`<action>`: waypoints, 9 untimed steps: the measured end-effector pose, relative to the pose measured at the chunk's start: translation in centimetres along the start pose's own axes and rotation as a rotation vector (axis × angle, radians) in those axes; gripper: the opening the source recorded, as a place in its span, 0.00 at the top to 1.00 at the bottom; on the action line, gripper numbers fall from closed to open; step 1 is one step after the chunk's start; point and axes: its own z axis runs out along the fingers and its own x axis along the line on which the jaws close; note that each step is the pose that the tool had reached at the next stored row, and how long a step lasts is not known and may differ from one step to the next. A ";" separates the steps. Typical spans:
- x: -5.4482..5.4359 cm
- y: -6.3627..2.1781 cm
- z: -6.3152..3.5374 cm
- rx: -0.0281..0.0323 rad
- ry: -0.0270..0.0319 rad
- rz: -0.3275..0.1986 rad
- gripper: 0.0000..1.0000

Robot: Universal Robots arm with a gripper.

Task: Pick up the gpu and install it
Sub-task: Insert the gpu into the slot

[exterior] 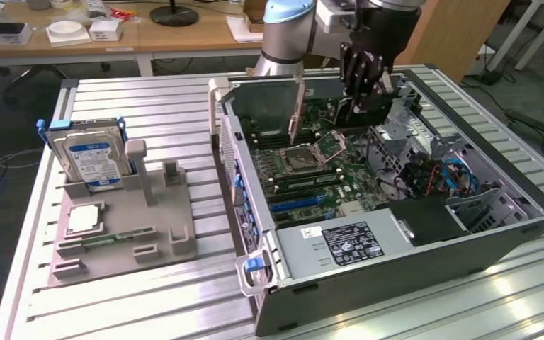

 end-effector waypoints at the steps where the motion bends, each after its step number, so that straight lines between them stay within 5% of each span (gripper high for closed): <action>1: 0.0 0.03 0.18 -0.0001 0.0000 -0.002 0.73; 9: 0.1 0.14 1.63 -0.0004 -0.0001 -0.009 0.73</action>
